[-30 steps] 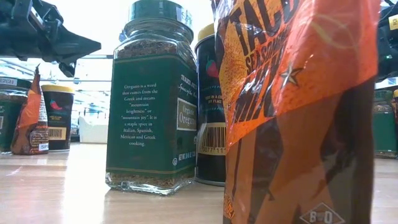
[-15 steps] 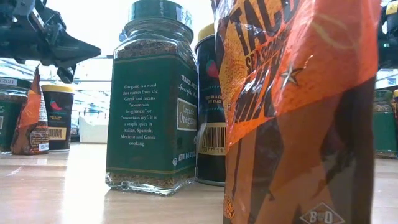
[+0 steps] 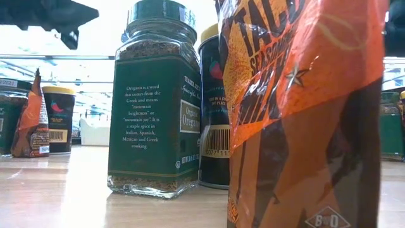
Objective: Sort spices by type
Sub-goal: Put the top left yellow seasoning bottle into the left white bin
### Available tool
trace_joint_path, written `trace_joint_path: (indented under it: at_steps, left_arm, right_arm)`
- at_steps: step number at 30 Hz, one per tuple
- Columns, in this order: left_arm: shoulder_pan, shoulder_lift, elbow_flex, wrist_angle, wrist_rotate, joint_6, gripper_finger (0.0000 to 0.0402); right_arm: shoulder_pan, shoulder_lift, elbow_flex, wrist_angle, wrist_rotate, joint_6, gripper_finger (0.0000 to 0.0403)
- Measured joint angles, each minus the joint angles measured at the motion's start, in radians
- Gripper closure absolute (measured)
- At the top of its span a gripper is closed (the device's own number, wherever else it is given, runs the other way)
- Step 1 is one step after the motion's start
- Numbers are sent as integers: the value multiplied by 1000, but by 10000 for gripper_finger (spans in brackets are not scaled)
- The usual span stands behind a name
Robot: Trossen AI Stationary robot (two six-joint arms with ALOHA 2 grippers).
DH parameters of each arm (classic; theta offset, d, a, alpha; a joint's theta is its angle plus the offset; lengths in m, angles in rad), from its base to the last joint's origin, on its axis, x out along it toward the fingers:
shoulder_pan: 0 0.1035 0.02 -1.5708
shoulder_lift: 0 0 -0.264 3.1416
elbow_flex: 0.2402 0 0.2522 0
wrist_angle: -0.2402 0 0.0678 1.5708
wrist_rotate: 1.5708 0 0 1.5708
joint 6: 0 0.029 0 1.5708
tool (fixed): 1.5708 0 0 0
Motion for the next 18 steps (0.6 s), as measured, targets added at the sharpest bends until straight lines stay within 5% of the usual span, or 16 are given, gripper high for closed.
trace_joint_path:
  at_steps: [18]
  left_arm:
    - [-37,727,739,-651,-13,-56,200]
  right_arm:
    - [82,479,313,-66,-108,-187,273]
